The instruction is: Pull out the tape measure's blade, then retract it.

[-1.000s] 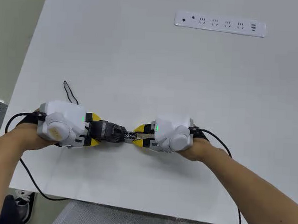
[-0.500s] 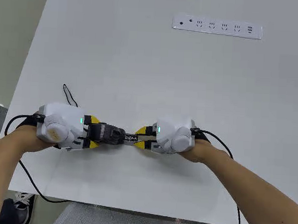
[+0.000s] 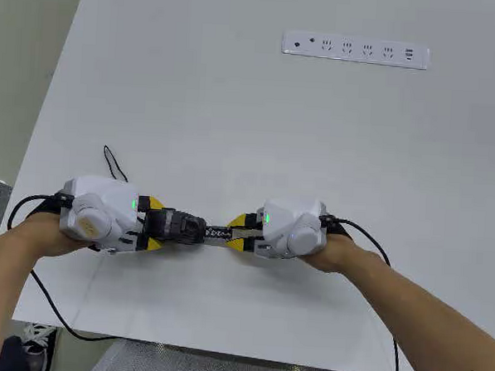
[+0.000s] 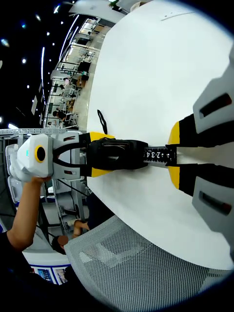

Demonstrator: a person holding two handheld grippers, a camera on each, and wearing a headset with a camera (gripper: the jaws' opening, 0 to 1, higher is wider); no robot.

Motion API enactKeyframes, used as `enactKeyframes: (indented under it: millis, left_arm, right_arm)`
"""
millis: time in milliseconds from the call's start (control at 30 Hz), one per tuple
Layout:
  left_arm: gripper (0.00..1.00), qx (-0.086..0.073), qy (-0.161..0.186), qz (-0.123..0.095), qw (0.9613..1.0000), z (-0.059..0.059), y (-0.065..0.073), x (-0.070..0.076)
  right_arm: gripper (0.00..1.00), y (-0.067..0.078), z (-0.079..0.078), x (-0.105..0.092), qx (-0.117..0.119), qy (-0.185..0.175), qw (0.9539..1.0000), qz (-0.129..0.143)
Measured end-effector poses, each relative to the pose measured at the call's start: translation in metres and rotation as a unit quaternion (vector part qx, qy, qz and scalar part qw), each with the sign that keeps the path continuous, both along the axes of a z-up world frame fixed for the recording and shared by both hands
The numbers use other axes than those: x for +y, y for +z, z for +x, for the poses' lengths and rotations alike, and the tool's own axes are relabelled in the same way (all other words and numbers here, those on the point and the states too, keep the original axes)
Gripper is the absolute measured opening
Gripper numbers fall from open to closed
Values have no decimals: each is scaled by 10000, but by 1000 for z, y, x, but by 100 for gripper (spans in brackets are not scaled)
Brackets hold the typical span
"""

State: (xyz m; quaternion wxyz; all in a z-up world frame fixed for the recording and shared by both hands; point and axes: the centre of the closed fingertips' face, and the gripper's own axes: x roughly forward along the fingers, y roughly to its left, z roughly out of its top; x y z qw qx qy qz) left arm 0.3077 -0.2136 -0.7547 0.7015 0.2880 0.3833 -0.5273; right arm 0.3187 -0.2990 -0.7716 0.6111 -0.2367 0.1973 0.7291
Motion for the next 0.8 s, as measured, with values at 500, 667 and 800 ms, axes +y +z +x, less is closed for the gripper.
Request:
enactKeyframes:
  millis: [500, 667, 800]
  left_arm:
    - [28, 62, 38, -60, 10000, -1, -1, 1]
    - [28, 62, 32, -41, 10000, -1, -2, 2]
    - [28, 74, 28, -35, 10000, -1, -3, 2]
  right_arm:
    - [9, 2, -1, -7, 6, -29, 10000, -42]
    - [9, 1, -1, -12, 23, -51, 10000, -76]
    - [9, 0, -1, -16, 45, -89, 9999, -87]
